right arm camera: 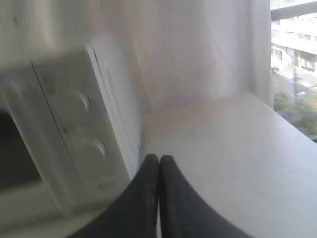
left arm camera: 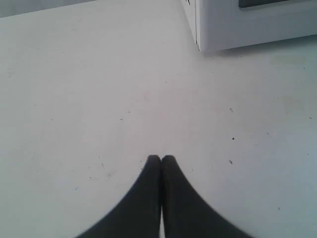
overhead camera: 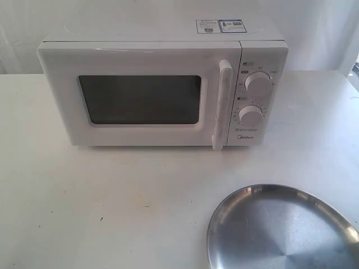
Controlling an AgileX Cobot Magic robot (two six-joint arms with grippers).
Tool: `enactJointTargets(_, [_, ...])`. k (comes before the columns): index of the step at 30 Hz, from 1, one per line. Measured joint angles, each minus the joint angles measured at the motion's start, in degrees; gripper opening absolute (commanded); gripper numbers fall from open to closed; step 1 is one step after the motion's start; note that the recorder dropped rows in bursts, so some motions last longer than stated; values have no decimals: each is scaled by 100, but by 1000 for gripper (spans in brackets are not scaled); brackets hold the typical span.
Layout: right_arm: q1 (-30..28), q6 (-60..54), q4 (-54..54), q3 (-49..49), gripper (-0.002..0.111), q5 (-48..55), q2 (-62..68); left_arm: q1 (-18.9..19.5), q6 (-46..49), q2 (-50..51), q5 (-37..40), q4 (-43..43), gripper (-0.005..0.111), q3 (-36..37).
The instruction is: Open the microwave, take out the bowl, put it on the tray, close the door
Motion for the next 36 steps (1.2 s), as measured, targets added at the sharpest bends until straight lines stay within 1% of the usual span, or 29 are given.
enactJointTargets(2, [0, 441, 323, 0, 0, -748, 0, 0, 0, 0, 0, 0, 0, 0])
enactJointTargets(5, [0, 744, 225, 0, 0, -1806, 0, 0, 0, 0, 0, 0, 0, 0])
enactJointTargets(6, [0, 786, 21, 0, 0, -2208, 0, 0, 0, 0, 0, 0, 0, 0])
enactJointTargets(10, [0, 1207, -940, -111, 0, -2988, 0, 0, 0, 0, 0, 0, 0, 0])
enactJointTargets(13, [0, 1566, -1694, -564, 0, -3470, 177, 0, 0, 0, 0, 0, 0, 0])
enactJointTargets(16, [0, 1760, -2296, -1175, 0, -3819, 735, 0, 0, 0, 0, 0, 0, 0])
enactJointTargets(19, [0, 1924, -2840, -1835, 0, -4108, 1620, 0, 0, 0, 0, 0, 0, 0])
enactJointTargets(23, [0, 2293, -3821, -2788, 0, -4611, 3080, 0, 0, 0, 0, 0, 0, 0])
enactJointTargets(26, [0, 2947, -4890, -3480, 0, -5147, 4296, 0, 0, 0, 0, 0, 0, 0])
enactJointTargets(28, [0, 3417, -5842, -3930, 0, -5768, 5205, 0, 0, 0, 0, 0, 0, 0])
enactJointTargets(30, [0, 3676, -6903, -4401, 0, -6661, 6149, 0, 0, 0, 0, 0, 0, 0])
enactJointTargets(31, [0, 3828, -7357, -4609, 0, -6951, 6588, 0, 0, 0, 0, 0, 0, 0])
enactJointTargets(33, [11, 4122, -7993, -4933, 0, -7174, 7299, 0, 0, 0, 0, 0, 0, 0])
enactJointTargets(36, [20, 4266, -8602, -5183, 0, -7273, 8205, 0, 0, 0, 0, 0, 0, 0])
